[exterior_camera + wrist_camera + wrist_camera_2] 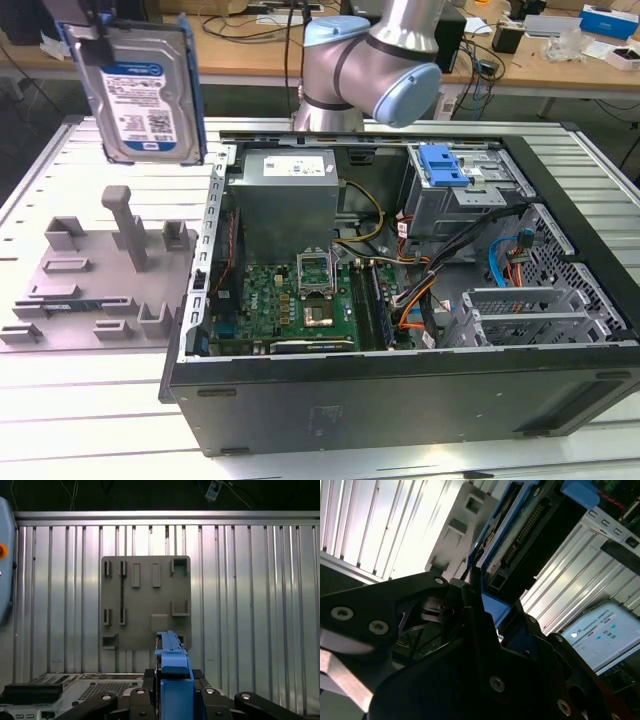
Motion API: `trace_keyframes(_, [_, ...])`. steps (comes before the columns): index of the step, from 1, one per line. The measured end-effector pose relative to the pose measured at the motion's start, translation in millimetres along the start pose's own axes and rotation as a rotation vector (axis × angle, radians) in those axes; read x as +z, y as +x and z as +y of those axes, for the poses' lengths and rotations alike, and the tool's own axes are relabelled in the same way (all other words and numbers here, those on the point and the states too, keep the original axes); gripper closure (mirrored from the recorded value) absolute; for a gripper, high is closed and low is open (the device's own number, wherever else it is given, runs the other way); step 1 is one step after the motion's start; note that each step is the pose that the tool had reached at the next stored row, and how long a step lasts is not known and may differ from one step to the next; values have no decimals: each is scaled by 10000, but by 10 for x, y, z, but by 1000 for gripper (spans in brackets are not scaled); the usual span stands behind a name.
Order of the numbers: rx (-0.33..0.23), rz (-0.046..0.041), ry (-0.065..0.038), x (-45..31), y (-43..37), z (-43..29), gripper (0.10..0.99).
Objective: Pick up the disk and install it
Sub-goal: 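Pick up the disk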
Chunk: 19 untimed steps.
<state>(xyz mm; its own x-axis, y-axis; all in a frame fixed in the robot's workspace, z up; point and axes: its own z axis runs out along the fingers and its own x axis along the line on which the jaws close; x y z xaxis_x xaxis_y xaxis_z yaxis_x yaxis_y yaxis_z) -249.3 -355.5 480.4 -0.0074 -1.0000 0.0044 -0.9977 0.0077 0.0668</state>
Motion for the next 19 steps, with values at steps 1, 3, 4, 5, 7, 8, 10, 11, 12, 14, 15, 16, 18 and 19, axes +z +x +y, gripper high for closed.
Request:
trace_keyframes(1, [1,0,-2,-3,12,-47,722])
trace_keyframes(3, [0,1,-7,-10,36,-143,722])
trace_keyframes(4, [2,0,-14,-15,53,-232,722])
trace_keyframes(5, [0,0,-25,-20,65,-306,722])
trace_keyframes(7, [1,0,-36,-26,76,-404,722])
trace_keyframes(8, [0,0,-44,-31,83,-475,722])
trace_keyframes(10, [0,1,-50,-40,93,-592,722])
trace_keyframes(11, [1,1,-53,-45,97,-666,722])
trace_keyframes(12, [2,1,-54,-47,100,-710,722])
trace_keyframes(14, [0,0,-54,-53,111,-802,722])
trace_keyframes(15, [2,0,-54,-56,117,-846,722])
trace_keyframes(16, [0,0,-55,-61,127,-925,722])
trace_keyframes(18, [1,11,-57,-72,157,-1078,722])
trace_keyframes(19, [1,15,-57,-75,182,-1137,722])
